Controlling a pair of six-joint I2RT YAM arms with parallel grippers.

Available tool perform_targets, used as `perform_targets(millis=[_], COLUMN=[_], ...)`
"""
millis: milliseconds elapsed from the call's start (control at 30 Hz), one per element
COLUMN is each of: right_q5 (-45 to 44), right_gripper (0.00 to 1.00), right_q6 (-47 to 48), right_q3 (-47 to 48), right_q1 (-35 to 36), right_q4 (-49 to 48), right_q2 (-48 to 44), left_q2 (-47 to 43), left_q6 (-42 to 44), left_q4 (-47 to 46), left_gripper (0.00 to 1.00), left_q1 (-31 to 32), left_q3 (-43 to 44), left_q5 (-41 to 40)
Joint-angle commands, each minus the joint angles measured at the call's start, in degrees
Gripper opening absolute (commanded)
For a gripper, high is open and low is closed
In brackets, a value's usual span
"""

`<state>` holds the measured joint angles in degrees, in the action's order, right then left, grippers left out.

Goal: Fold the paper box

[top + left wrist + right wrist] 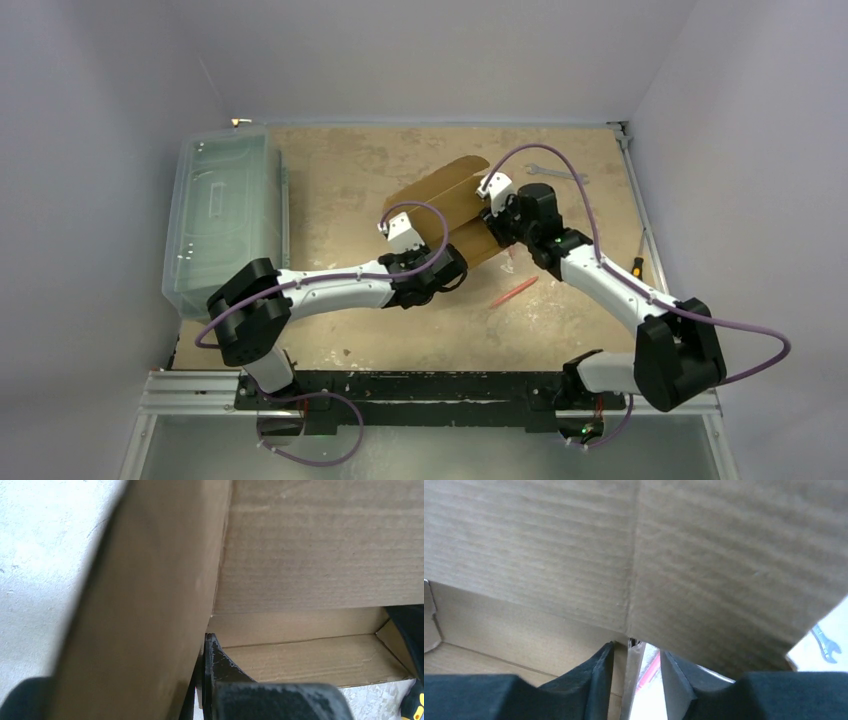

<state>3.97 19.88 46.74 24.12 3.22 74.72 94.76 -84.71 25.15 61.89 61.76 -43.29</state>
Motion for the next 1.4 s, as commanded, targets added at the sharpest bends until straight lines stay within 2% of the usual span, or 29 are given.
perform_targets(millis=[0, 133, 300, 433, 533, 667, 800, 967, 1367], right_q5=[-0.62, 1.88, 15.85, 28.15, 34.51, 39.27, 40.29, 41.13, 40.63], right_gripper=[0.51, 0.73, 0.98, 0.99, 0.99, 0.99, 0.99, 0.99, 0.99], right_q6=[-0.14, -0.08, 4.09, 12.08, 18.99, 22.73, 22.59, 23.25, 23.19], right_q3=[1.72, 1.69, 2.10, 3.12, 4.15, 5.36, 5.85, 6.16, 5.40], right_q1=[0.31, -0.52, -4.81, -8.76, -11.90, -13.78, -14.05, -14.10, -14.63], right_q4=[-0.67, 0.15, 4.75, 14.33, 20.13, 24.62, 25.38, 26.16, 25.96], right_q2=[-1.50, -3.07, -8.90, -12.16, -14.46, -17.37, -17.40, -17.40, -17.02], left_q2=[-0.65, -0.23, -0.23, -0.86, -0.23, 0.77, 0.21, 4.02, 8.56], left_q6=[-0.39, -0.49, 0.99, 8.60, 19.65, 30.13, 36.92, 40.94, 43.66], left_q4=[0.39, 0.41, -0.09, -1.87, -0.10, 8.75, 11.42, 15.43, 12.95], left_gripper=[0.00, 0.00, 0.00, 0.00, 0.00, 0.00, 0.00, 0.00, 0.00], left_q1=[0.08, 0.12, 0.06, -0.44, -4.11, -8.84, -11.67, -13.15, -18.44], left_q3=[2.34, 2.16, 1.56, 1.28, 3.15, 6.93, 8.01, 11.21, 12.15], left_q5=[-1.95, -2.23, -2.50, -1.26, 7.29, 15.26, 22.14, 25.84, 28.96])
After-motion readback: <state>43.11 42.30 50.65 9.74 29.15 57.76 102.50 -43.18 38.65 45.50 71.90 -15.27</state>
